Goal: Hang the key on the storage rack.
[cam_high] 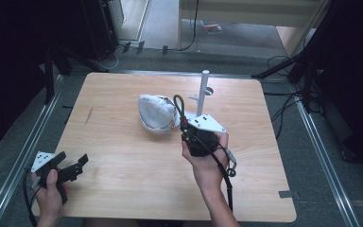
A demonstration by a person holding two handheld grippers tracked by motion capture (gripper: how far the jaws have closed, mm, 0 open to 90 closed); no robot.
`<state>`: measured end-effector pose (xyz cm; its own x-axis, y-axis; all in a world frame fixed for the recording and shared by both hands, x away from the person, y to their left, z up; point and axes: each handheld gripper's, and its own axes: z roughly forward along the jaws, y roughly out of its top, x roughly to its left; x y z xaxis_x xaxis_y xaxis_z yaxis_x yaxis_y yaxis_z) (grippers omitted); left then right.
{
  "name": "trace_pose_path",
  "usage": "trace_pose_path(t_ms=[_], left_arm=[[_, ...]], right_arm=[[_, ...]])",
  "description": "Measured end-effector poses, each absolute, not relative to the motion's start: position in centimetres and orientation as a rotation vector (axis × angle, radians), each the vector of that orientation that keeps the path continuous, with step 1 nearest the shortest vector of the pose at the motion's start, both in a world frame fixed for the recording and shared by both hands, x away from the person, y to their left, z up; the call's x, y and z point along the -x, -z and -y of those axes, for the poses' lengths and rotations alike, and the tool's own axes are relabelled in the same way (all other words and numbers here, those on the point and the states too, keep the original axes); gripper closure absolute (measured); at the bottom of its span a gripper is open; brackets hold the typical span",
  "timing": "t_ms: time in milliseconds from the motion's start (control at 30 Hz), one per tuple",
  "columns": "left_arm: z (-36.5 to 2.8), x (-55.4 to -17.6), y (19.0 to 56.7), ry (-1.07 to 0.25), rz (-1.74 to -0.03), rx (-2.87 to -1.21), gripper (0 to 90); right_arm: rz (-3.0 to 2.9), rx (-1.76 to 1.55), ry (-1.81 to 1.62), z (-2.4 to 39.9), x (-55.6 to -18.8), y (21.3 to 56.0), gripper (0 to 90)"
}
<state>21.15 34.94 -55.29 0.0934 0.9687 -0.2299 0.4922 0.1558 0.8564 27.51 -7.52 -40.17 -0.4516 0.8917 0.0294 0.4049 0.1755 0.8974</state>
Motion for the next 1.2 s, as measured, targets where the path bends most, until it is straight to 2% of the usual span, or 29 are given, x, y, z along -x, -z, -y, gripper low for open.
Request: trace_pose_path(t_ms=[1200], left_arm=[[-34.9,-21.1,55.3,-0.668,-1.529,-1.470,8.0]], right_arm=[[-1.775,-1.357,-1.242,12.9,-30.6,40.0,80.7]])
